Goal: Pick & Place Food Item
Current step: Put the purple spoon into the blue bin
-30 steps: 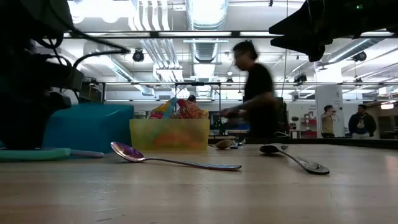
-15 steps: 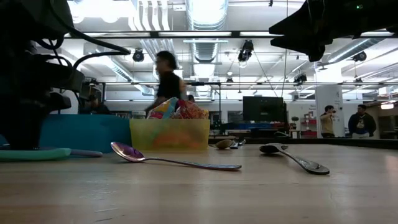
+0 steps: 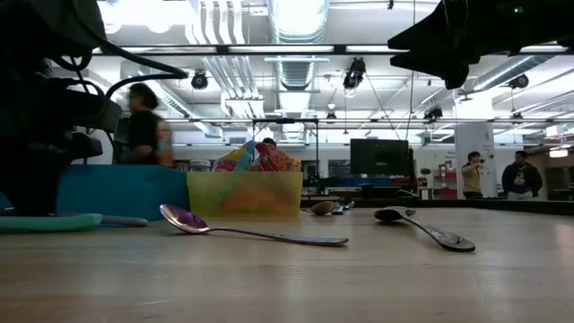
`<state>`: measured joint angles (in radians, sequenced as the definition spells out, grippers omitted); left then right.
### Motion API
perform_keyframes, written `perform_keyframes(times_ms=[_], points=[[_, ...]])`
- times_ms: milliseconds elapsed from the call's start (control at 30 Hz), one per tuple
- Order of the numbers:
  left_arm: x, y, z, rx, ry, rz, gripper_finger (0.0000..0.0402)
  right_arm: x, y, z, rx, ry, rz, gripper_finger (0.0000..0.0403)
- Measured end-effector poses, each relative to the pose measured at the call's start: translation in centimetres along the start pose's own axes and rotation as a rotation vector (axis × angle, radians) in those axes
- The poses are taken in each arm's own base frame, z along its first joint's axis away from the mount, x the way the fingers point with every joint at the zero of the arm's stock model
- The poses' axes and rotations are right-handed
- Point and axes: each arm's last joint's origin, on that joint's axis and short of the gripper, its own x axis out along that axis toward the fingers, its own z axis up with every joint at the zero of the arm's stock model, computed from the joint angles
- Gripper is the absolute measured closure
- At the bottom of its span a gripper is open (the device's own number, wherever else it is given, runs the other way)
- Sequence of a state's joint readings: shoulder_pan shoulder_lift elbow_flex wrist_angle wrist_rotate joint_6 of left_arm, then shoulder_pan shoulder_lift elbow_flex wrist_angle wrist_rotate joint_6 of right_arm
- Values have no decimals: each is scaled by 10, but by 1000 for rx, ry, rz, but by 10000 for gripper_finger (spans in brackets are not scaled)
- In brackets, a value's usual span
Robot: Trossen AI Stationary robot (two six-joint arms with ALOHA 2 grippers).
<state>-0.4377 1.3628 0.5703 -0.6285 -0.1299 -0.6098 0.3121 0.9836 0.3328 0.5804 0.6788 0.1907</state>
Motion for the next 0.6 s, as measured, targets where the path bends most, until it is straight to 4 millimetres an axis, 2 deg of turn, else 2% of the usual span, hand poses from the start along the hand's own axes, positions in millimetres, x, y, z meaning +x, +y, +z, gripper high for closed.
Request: perform_keyframes(times_ms=[333, 600], points=[[-8, -3, 6, 0, -7, 9, 399, 0, 0, 0, 0, 0, 0, 197], [-27, -9, 20, -21, -17, 2, 399, 0, 0, 0, 0, 0, 0, 197]])
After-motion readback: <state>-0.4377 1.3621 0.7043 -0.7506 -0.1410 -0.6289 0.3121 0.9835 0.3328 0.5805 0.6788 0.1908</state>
